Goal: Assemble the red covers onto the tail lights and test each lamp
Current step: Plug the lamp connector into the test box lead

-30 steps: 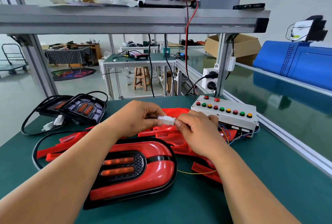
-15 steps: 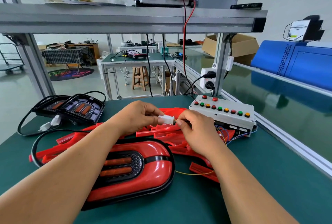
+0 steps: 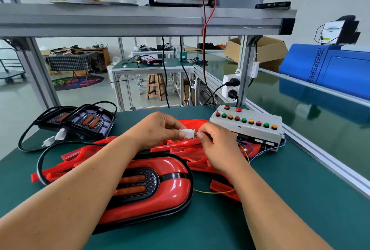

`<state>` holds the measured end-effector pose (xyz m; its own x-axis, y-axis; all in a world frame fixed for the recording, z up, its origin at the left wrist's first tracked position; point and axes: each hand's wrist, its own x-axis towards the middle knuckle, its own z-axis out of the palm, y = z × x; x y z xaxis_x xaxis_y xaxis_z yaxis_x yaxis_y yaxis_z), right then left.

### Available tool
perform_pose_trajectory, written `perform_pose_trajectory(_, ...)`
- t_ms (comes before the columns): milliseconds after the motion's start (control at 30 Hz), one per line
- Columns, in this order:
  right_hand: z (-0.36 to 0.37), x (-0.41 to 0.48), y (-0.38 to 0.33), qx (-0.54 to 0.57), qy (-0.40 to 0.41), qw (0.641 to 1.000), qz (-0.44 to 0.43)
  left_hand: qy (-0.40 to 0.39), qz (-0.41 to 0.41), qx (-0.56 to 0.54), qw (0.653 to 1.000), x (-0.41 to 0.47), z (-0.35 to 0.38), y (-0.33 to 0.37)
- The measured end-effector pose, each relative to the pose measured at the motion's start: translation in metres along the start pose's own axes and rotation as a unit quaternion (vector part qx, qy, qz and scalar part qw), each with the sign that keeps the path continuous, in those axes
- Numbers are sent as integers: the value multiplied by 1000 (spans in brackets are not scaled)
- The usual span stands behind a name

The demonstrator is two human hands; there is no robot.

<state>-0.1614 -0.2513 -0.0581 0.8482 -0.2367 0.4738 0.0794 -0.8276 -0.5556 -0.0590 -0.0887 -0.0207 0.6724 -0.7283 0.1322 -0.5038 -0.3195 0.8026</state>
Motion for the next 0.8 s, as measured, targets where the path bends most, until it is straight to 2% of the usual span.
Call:
perform_pose_trajectory(200, 5, 1, 5, -18, 5, 1000, 0, 9, -19, 40, 999, -1, 2, 3)
perform_pose_trajectory(333, 9, 1, 7, -53, 27, 998, 24, 6, -21, 196, 980, -21, -12, 10)
perform_pose_trajectory(400, 11, 3, 10, -77, 31, 995, 51, 7, -16, 237, 971, -44, -22, 8)
perform_pose_trajectory(533, 14, 4, 13, -88, 41, 993, 71, -72, -38, 232, 969, -99, -42, -7)
perform_pose_trajectory(633, 15, 4, 13, -98, 40, 991, 79, -155, -82, 281, 943, -131, -47, -21)
perform_pose_trajectory(800, 14, 3, 12, -106, 38, 990, 85, -142, -87, 311, 936, -148, -41, -34)
